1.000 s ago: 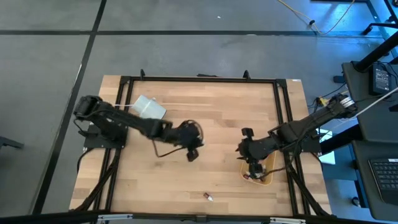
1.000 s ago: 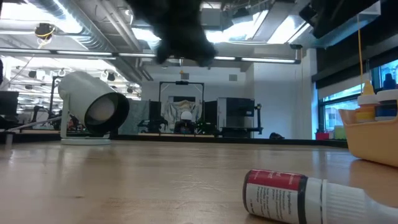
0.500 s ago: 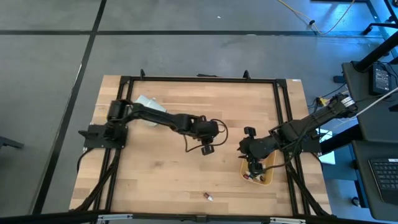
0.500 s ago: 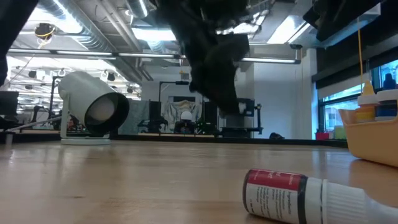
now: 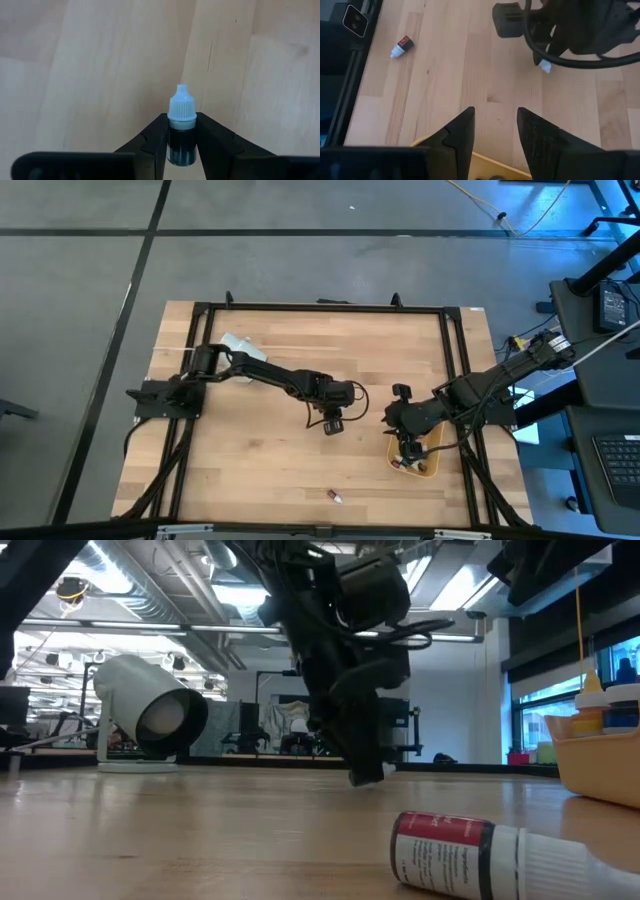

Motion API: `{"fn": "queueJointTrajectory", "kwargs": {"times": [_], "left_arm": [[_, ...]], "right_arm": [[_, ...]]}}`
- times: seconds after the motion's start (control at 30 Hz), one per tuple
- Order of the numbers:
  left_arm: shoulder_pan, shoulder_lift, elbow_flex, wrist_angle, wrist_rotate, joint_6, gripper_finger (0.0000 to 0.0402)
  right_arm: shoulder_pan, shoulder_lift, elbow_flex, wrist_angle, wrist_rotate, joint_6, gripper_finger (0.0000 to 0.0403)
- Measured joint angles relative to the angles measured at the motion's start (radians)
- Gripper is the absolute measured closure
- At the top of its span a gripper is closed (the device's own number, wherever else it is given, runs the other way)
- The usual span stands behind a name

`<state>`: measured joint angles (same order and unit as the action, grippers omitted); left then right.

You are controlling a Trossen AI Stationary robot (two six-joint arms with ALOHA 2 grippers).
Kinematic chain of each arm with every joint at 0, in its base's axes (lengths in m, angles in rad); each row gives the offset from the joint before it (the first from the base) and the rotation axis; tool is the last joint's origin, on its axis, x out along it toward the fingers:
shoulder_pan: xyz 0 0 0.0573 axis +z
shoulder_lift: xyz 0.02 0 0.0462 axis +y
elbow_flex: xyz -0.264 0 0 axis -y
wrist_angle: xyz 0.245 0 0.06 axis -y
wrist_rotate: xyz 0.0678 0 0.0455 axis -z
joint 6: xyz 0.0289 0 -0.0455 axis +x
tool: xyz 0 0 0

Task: Pick & Place food coloring
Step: Put the small black food coloring bottle into the yellow bin

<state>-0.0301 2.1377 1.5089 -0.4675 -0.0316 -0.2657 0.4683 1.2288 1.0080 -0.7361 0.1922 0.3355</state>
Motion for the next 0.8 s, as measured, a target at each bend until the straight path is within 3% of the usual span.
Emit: {"fn": "queueJointTrajectory", "kwargs": {"times": [0.47,0.8], "left_arm": [[-0.001,0.006,0.0,0.001,0.0,-0.001,0.0307],[-0.001,0.005,0.0,0.001,0.0,0.0,0.0277]], "right_arm": [[0.0,0.0,0.0,0.002,0.0,0.001,0.0253],[0.0,0.0,0.0,0.002,0.0,-0.003,0.0253]]}}
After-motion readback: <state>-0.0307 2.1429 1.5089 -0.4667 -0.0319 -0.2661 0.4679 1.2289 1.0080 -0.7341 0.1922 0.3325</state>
